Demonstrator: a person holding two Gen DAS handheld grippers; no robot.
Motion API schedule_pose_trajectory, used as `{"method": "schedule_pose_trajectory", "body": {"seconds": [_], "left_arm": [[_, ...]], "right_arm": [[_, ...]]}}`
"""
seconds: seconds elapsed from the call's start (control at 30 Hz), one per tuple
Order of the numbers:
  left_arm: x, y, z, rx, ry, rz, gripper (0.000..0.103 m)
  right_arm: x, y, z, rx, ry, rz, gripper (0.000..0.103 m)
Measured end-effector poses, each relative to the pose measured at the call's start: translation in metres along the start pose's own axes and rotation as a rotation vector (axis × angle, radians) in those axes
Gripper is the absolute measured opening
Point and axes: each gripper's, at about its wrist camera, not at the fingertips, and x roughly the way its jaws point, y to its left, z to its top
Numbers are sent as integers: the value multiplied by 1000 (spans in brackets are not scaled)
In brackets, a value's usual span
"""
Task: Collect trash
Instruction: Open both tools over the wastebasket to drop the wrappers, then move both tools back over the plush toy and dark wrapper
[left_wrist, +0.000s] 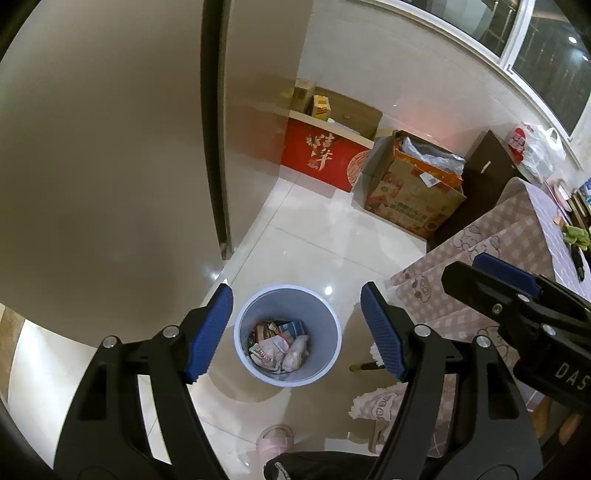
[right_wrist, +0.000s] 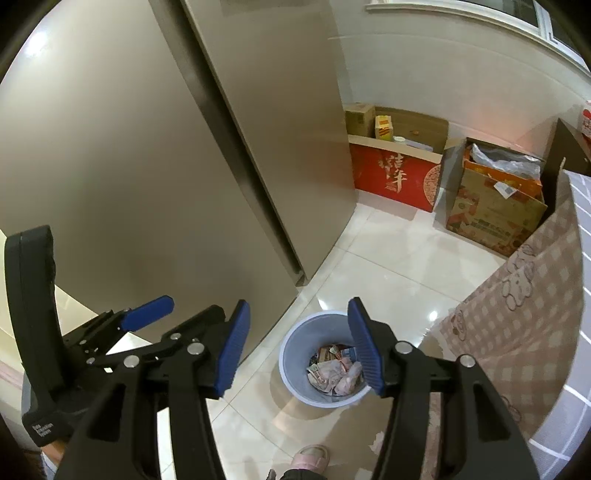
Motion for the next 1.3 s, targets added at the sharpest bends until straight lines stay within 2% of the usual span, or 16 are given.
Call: {"method": "schedule_pose_trajectory", "body": {"seconds": [0.27,0.57,0.8,1.03,1.23,1.3], "left_arm": [[-21,-29,3,47,-31,-7,72],[-50,-100,5,138,-76,-37,75],[-57,-201,2,271,-85,-117,76],[-49,-312,-9,450,-86,-176,77],[-41,-375,-8,531,-102,-206,78],[-37,-390,-4,543,-114,-208,78]], "right_arm": [[-36,-19,-2,24,-40,-13,55],[-104,-73,-9,73,-116,-42,57],[-167,-143,-23,132,-181,-111,60],[-221,-245,-50,241,-216,-263,61],[-239,-318,-60,349,-216,-324,62],[-237,-329,-60,363,-202,-325,64]]}}
